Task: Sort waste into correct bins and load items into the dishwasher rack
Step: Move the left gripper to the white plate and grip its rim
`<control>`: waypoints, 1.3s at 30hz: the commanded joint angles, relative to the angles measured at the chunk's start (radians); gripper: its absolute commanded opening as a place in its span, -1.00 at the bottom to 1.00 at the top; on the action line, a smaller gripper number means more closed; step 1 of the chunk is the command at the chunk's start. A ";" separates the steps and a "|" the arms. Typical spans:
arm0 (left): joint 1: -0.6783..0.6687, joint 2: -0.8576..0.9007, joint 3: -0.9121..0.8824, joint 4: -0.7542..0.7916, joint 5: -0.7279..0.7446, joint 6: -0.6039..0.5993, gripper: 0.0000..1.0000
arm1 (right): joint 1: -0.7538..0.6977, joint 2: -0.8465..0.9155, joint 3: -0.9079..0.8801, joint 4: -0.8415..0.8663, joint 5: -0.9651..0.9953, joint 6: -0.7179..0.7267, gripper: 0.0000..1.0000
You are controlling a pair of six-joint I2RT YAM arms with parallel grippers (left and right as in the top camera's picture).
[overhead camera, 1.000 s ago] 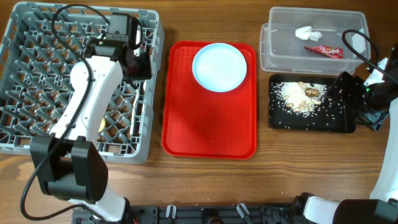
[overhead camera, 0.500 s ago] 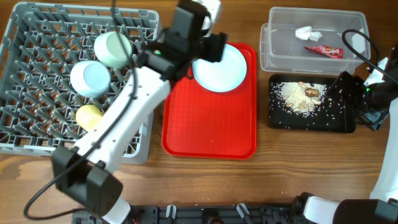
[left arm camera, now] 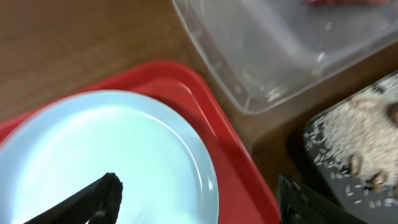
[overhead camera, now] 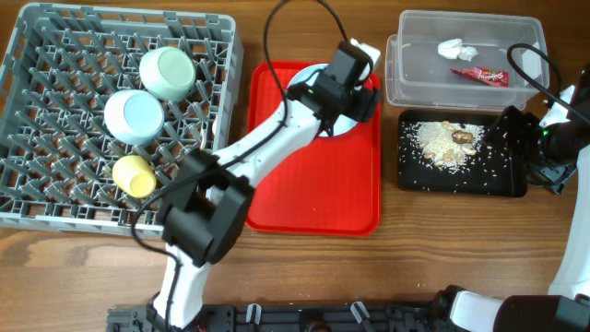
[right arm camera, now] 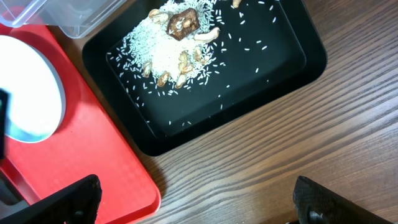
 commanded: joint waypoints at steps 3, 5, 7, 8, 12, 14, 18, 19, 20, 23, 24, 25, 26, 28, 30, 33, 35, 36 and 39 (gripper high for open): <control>-0.027 0.073 0.005 0.011 0.001 0.011 0.53 | -0.003 -0.019 0.017 -0.001 -0.017 -0.020 1.00; -0.035 0.087 0.005 0.011 0.001 0.011 0.50 | -0.003 -0.019 0.016 -0.001 -0.016 -0.021 1.00; -0.042 0.102 0.005 0.010 0.001 0.011 0.47 | -0.003 -0.019 0.016 0.000 -0.017 -0.020 1.00; -0.044 0.106 0.005 0.009 0.001 0.011 0.46 | -0.003 -0.019 0.016 0.000 -0.017 -0.020 1.00; -0.048 0.140 0.005 0.001 0.001 0.011 0.45 | -0.003 -0.019 0.016 0.000 -0.017 -0.021 1.00; -0.047 0.154 0.005 -0.006 0.001 0.011 0.44 | -0.003 -0.019 0.016 0.000 -0.017 -0.021 1.00; -0.047 0.174 0.005 -0.024 0.001 0.011 0.38 | -0.003 -0.019 0.016 0.001 -0.017 -0.021 1.00; -0.047 0.183 0.005 -0.029 0.001 0.011 0.33 | -0.003 -0.019 0.016 0.002 -0.016 -0.021 1.00; -0.047 0.189 0.005 -0.036 0.000 0.011 0.29 | -0.003 -0.019 0.016 0.002 -0.017 -0.020 1.00; -0.048 0.204 0.005 -0.066 0.001 0.011 0.06 | -0.003 -0.019 0.016 0.002 -0.017 -0.021 1.00; -0.047 0.208 0.005 -0.082 0.001 0.011 -0.10 | -0.003 -0.019 0.016 0.002 -0.017 -0.020 1.00; -0.047 0.208 0.005 -0.097 0.001 0.011 -0.28 | -0.003 -0.019 0.016 0.002 -0.017 -0.020 1.00; -0.047 0.208 0.005 -0.108 0.000 0.012 -0.37 | -0.003 -0.019 0.016 0.002 -0.017 -0.021 1.00; -0.047 0.208 0.005 -0.116 0.000 0.012 -0.62 | -0.003 -0.019 0.016 0.003 -0.017 -0.020 1.00; -0.047 0.208 0.005 -0.126 0.000 0.012 -0.76 | -0.003 -0.019 0.016 0.003 -0.017 -0.020 1.00; -0.048 0.208 0.005 -0.138 0.000 0.012 -0.92 | -0.003 -0.019 0.016 0.003 -0.017 -0.021 1.00; -0.048 0.207 0.005 -0.143 0.000 0.012 -0.92 | -0.003 -0.019 0.016 0.003 -0.017 -0.021 1.00; -0.047 0.206 0.005 -0.145 0.000 0.012 -0.92 | -0.003 -0.019 0.016 0.003 -0.017 -0.021 1.00; -0.048 0.192 0.005 -0.153 0.001 0.011 -0.92 | -0.003 -0.019 0.016 0.002 -0.017 -0.021 1.00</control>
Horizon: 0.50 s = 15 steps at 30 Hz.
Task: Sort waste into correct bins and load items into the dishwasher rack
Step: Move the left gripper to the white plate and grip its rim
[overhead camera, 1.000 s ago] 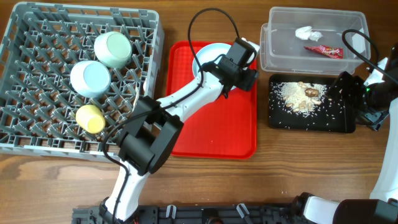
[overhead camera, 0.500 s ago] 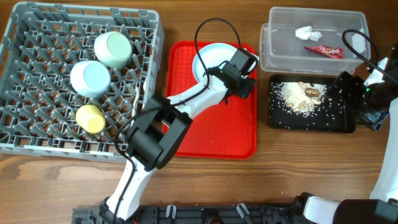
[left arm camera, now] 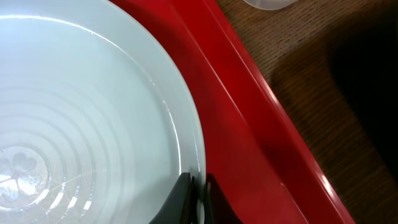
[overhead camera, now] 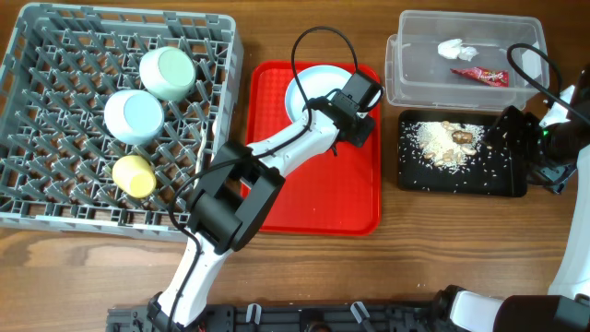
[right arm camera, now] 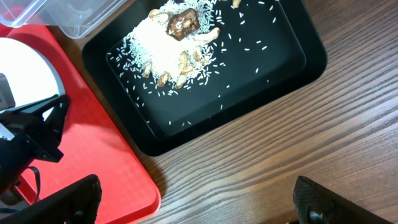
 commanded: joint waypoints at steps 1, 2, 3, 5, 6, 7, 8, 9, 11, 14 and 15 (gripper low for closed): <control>0.001 0.027 -0.024 -0.043 0.013 -0.015 -0.92 | -0.003 -0.019 0.016 0.002 -0.016 -0.021 1.00; 0.001 0.017 -0.024 -0.046 0.013 -0.015 -0.92 | -0.003 -0.019 0.016 0.002 -0.017 -0.020 1.00; 0.001 0.009 -0.024 -0.048 0.013 -0.015 -0.92 | -0.003 -0.019 0.016 0.002 -0.017 -0.021 1.00; 0.001 -0.015 -0.024 -0.053 0.014 -0.016 -0.92 | -0.003 -0.019 0.016 0.002 -0.017 -0.021 1.00; 0.001 -0.027 -0.024 -0.055 0.014 -0.016 -0.92 | -0.003 -0.019 0.016 0.002 -0.017 -0.021 1.00; 0.001 -0.040 -0.024 -0.059 0.014 -0.016 -0.92 | -0.003 -0.019 0.016 0.002 -0.017 -0.021 1.00; 0.001 -0.056 -0.024 -0.066 0.014 -0.016 -0.92 | -0.003 -0.019 0.016 0.002 -0.017 -0.020 1.00; 0.001 -0.069 -0.024 -0.074 0.014 -0.016 -0.92 | -0.003 -0.019 0.016 0.002 -0.017 -0.021 1.00; 0.001 -0.095 -0.024 -0.088 0.014 -0.016 -0.92 | -0.003 -0.019 0.016 0.002 -0.017 -0.020 1.00; 0.001 -0.127 -0.024 -0.111 0.014 -0.016 -0.92 | -0.003 -0.019 0.016 0.001 -0.017 -0.021 1.00; 0.001 -0.138 -0.024 -0.119 0.014 -0.016 -0.92 | -0.003 -0.019 0.016 0.000 -0.016 -0.021 1.00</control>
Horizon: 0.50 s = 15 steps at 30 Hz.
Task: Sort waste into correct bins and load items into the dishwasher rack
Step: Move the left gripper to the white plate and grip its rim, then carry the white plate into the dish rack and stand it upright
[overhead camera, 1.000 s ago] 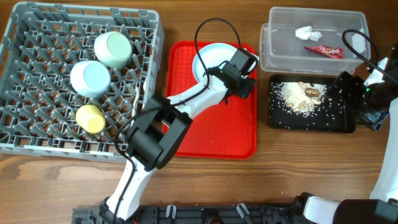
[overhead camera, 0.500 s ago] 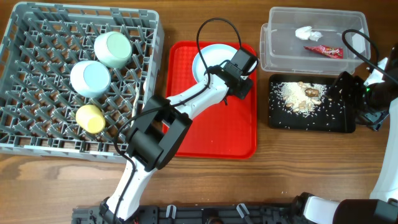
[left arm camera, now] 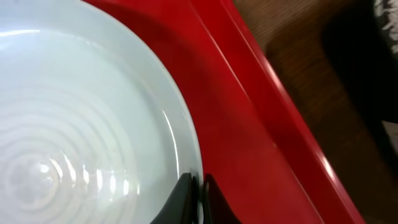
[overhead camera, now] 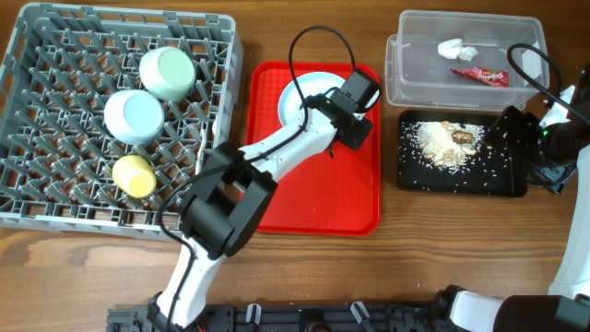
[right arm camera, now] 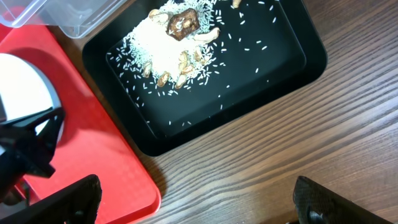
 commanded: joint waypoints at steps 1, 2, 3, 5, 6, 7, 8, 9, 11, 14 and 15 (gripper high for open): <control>0.001 -0.088 -0.015 -0.029 0.014 -0.018 -0.92 | -0.003 -0.019 0.016 0.000 -0.016 -0.021 1.00; 0.001 -0.099 -0.016 -0.036 0.014 -0.018 -0.92 | -0.003 -0.019 0.016 0.000 -0.016 -0.021 1.00; 0.001 -0.111 -0.015 -0.045 0.014 -0.018 -0.92 | -0.003 -0.019 0.016 0.000 -0.016 -0.020 1.00; 0.002 -0.140 -0.015 -0.068 0.013 -0.020 -0.92 | -0.003 -0.019 0.016 0.000 -0.017 -0.021 1.00; 0.002 -0.150 -0.015 -0.076 0.013 -0.026 -0.92 | -0.003 -0.019 0.016 0.000 -0.016 -0.021 1.00; 0.002 -0.162 -0.015 -0.085 0.013 -0.038 -0.92 | -0.003 -0.019 0.016 0.000 -0.016 -0.021 1.00; 0.004 -0.182 -0.016 -0.099 0.014 -0.050 -0.92 | -0.003 -0.019 0.016 0.000 -0.016 -0.021 1.00; 0.006 -0.195 -0.016 -0.109 0.013 -0.057 -0.92 | -0.003 -0.019 0.016 0.000 -0.017 -0.021 1.00; 0.013 -0.224 -0.015 -0.128 0.014 -0.082 -0.92 | -0.003 -0.019 0.016 0.000 -0.017 -0.021 1.00; 0.034 -0.272 -0.016 -0.153 0.023 -0.105 -0.92 | -0.003 -0.019 0.016 0.000 -0.017 -0.020 1.00; 0.044 -0.288 -0.015 -0.162 0.039 -0.105 -0.92 | -0.003 -0.019 0.016 0.000 -0.016 -0.020 1.00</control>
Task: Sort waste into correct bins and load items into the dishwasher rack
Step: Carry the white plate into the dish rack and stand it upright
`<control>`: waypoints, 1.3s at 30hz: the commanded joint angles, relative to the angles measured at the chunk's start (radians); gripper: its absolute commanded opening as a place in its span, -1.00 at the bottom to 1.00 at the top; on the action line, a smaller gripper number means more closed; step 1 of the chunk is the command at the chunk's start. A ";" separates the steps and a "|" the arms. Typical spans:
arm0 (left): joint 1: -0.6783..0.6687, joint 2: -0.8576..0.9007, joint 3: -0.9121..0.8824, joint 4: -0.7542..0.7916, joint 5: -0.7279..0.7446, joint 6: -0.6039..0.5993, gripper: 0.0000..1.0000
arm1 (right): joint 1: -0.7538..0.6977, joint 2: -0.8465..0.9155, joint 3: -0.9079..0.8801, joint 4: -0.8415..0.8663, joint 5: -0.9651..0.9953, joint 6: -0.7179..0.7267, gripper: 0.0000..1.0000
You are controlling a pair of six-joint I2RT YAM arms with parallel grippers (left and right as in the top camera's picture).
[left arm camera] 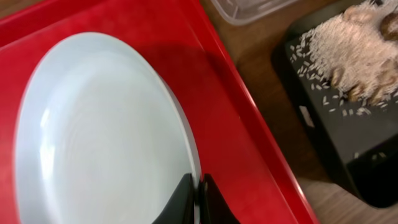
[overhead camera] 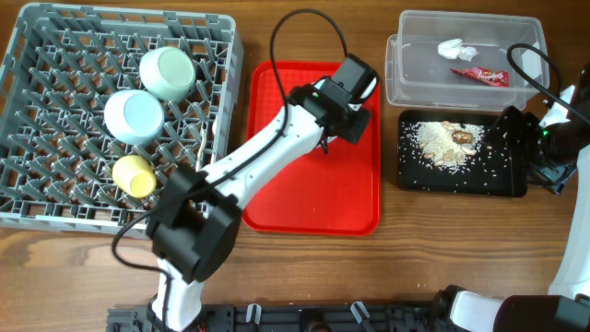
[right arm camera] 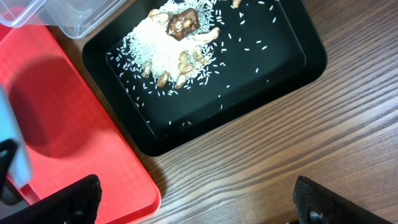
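Note:
A pale blue plate (left arm camera: 99,137) hangs tilted above the red tray (overhead camera: 313,184), throwing a shadow on it. My left gripper (left arm camera: 198,190) is shut on the plate's right rim, one finger on each face. From overhead the left gripper (overhead camera: 336,97) covers most of the plate. The plate's edge (right arm camera: 12,149) also shows at the left of the right wrist view. My right gripper (right arm camera: 199,208) stands open over bare wood in front of the black tray of rice and food scraps (overhead camera: 461,152), holding nothing. The grey dishwasher rack (overhead camera: 55,198) is at the left.
The rack holds a green cup (overhead camera: 167,72), a pale blue cup (overhead camera: 134,116) and a yellow cup (overhead camera: 135,175). A clear plastic bin (overhead camera: 466,78) at the back right holds a white scrap and a red wrapper. My right arm (overhead camera: 553,138) is at the table's right edge.
The plate lay flat on the red tray with my left gripper shut on its rim. Now it is raised and tilted clear of the tray. The right arm has not moved.
My left gripper was open above the plate at the back of the red tray. Then it was shut on the plate's right rim, the plate still lying flat. Now the plate is held up off the tray. My right gripper stayed open by the black tray throughout.

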 commanded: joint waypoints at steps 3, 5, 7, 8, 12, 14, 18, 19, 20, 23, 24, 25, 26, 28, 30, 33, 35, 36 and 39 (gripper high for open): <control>0.078 -0.142 -0.010 -0.042 0.072 -0.072 -0.92 | -0.003 -0.019 0.016 0.000 -0.017 -0.020 1.00; 0.116 -0.177 -0.009 -0.052 0.113 -0.088 -0.92 | -0.003 -0.019 0.016 0.000 -0.017 -0.021 1.00; 0.158 -0.208 -0.009 -0.056 0.175 -0.088 -0.92 | -0.003 -0.019 0.016 0.000 -0.017 -0.020 1.00; 0.185 -0.227 -0.009 -0.057 0.214 -0.088 -0.92 | -0.003 -0.019 0.016 0.000 -0.017 -0.021 1.00; 0.300 -0.287 -0.010 -0.058 0.384 -0.100 -0.92 | -0.003 -0.019 0.016 -0.002 -0.017 -0.021 1.00; 0.362 -0.310 -0.009 -0.057 0.481 -0.100 -0.92 | -0.003 -0.019 0.016 -0.001 -0.016 -0.021 1.00; 0.491 -0.335 -0.010 -0.056 0.634 -0.129 -0.92 | -0.003 -0.019 0.016 0.002 -0.016 -0.021 1.00; 0.525 -0.336 -0.010 -0.056 0.674 -0.141 -0.92 | -0.003 -0.019 0.016 0.002 -0.016 -0.021 1.00; 0.549 -0.336 -0.010 -0.056 0.701 -0.147 -0.92 | -0.003 -0.019 0.016 0.002 -0.017 -0.021 1.00; 0.644 -0.334 -0.010 -0.056 0.792 -0.176 -0.92 | -0.003 -0.019 0.016 0.002 -0.016 -0.020 1.00; 0.672 -0.334 -0.010 -0.056 0.818 -0.179 -0.92 | -0.003 -0.019 0.016 0.002 -0.016 -0.021 1.00; 0.692 -0.334 -0.010 -0.056 0.834 -0.183 -0.92 | -0.003 -0.019 0.016 0.002 -0.017 -0.021 1.00; 0.717 -0.333 -0.010 -0.057 0.848 -0.196 -0.92 | -0.003 -0.019 0.016 0.002 -0.016 -0.020 1.00; 0.762 -0.332 -0.010 -0.061 0.873 -0.200 -0.92 | -0.003 -0.019 0.016 0.002 -0.016 -0.020 1.00; 0.790 -0.330 -0.010 -0.072 0.882 -0.201 -0.92 | -0.003 -0.019 0.016 0.002 -0.016 -0.021 1.00; 0.814 -0.319 -0.010 -0.093 0.898 -0.201 -0.92 | -0.003 -0.019 0.016 0.002 -0.017 -0.020 1.00; 0.819 -0.308 -0.010 -0.100 0.898 -0.200 -0.92 | -0.003 -0.019 0.016 0.002 -0.016 -0.020 1.00; 0.819 -0.299 -0.010 -0.101 0.899 -0.201 -0.92 | -0.003 -0.019 0.016 0.002 -0.016 -0.020 1.00; 0.819 -0.275 -0.010 -0.105 0.929 -0.200 -0.92 | -0.003 -0.019 0.016 0.002 -0.016 -0.020 1.00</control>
